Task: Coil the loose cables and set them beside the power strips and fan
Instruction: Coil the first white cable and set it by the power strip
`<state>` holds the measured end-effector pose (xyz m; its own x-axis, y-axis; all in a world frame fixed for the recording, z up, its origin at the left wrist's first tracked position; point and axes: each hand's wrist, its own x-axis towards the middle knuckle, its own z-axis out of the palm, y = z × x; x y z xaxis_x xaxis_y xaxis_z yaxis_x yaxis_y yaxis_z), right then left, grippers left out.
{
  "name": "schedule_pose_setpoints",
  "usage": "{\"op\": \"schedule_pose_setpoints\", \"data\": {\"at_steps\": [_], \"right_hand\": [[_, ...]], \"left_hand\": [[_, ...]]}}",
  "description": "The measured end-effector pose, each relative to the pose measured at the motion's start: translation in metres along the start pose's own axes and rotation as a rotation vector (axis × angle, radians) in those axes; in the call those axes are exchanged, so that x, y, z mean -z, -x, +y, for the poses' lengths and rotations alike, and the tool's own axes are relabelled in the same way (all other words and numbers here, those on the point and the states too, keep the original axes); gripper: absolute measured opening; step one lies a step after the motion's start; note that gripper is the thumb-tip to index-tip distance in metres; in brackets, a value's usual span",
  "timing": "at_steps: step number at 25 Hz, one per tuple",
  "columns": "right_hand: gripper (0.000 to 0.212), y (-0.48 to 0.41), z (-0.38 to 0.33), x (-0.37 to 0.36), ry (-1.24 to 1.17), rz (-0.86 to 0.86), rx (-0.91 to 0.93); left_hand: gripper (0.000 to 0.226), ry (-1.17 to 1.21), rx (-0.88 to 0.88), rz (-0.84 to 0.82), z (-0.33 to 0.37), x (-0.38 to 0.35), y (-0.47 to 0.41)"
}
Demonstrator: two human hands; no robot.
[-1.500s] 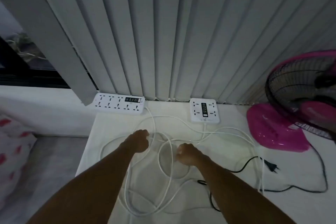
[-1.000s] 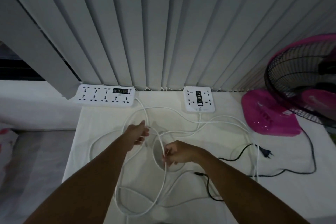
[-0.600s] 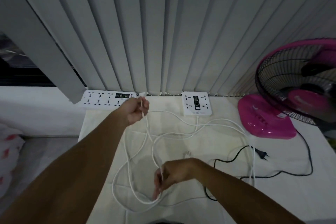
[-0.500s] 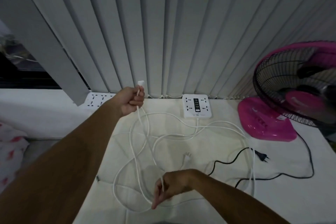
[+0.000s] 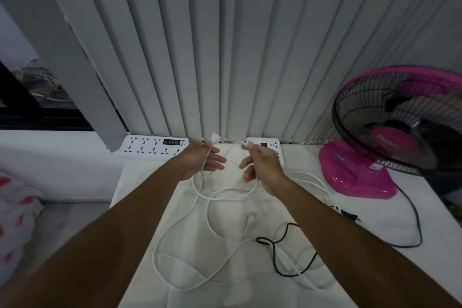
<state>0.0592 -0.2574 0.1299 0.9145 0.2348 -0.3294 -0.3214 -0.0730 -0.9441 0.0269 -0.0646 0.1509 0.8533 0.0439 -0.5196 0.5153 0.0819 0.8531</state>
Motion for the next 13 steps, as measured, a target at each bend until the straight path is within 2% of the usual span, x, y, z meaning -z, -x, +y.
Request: {"op": "schedule_pose_setpoints", "data": {"at_steps": [3, 4, 5, 6, 7, 8, 10, 13], "right_hand": [[0.036, 0.022, -0.004, -0.026, 0.293, -0.309, 0.054], [0.03, 0.029, 0.005, -0.028, 0.508, -0.357, 0.132], [0.03, 0.036, 0.02, -0.026, 0.735, -0.369, 0.302], [0.05, 0.043, 0.039, -0.021, 0.923, -0.355, 0.456], [0.062, 0.051, 0.058, -0.015, 0.935, -0.349, 0.506], [0.06, 0.061, 0.071, -0.01, 0.861, -0.336, 0.479], [0.042, 0.069, 0.087, -0.005, 0.702, -0.292, 0.453], [0.028, 0.059, 0.084, -0.009, 0.499, -0.184, 0.474]], "left_hand": [[0.039, 0.247, 0.005, -0.016, 0.0, -0.02, -0.002], [0.039, 0.36, 0.012, -0.003, 0.002, -0.022, -0.002], [0.039, 0.437, 0.012, 0.022, 0.004, -0.023, -0.004], [0.04, 0.479, 0.0, 0.051, 0.005, -0.023, -0.006], [0.04, 0.5, -0.018, 0.08, 0.005, -0.022, -0.007], [0.039, 0.508, -0.034, 0.103, 0.003, -0.022, -0.008], [0.036, 0.484, -0.041, 0.09, -0.001, -0.025, -0.005], [0.032, 0.459, 0.0, -0.042, -0.007, -0.038, 0.001]]}}
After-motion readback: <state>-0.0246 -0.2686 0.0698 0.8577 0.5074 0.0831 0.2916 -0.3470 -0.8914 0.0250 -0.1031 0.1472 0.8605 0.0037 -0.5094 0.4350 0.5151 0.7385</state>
